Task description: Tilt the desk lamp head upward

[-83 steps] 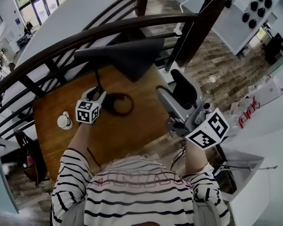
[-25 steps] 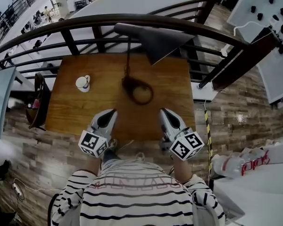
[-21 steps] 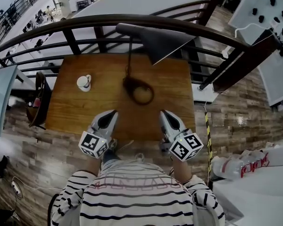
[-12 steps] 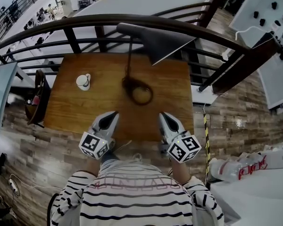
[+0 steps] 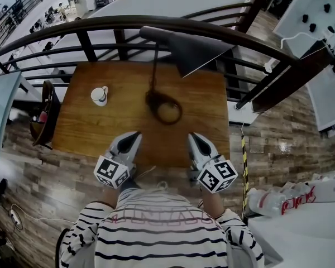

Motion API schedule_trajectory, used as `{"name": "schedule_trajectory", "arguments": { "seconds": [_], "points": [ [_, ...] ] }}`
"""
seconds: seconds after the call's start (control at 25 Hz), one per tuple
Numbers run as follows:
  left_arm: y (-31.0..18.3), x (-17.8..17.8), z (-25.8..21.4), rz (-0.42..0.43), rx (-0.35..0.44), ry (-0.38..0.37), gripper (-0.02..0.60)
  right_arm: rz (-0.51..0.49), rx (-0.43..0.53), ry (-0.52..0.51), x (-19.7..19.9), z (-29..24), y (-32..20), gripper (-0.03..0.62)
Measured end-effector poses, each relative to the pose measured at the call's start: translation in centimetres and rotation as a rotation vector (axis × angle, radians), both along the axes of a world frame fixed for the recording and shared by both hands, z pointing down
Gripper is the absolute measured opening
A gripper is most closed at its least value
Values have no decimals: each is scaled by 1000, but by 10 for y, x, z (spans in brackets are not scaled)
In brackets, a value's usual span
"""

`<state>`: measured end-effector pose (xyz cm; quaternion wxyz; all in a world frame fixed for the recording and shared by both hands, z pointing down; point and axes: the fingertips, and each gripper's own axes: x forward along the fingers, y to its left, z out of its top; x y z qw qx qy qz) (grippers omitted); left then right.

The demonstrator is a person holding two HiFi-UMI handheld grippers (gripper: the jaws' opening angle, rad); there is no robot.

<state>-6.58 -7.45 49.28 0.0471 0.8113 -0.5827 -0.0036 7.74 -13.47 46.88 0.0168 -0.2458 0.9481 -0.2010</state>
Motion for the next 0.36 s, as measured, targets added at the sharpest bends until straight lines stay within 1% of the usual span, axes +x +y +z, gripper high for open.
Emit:
{"name": "schedule_trajectory", "arguments": {
  "seconds": [0.36],
  "points": [
    [-2,-3,-1,4,2,6,2,-6,4,6,-8,-1,-4,-2]
  ]
}}
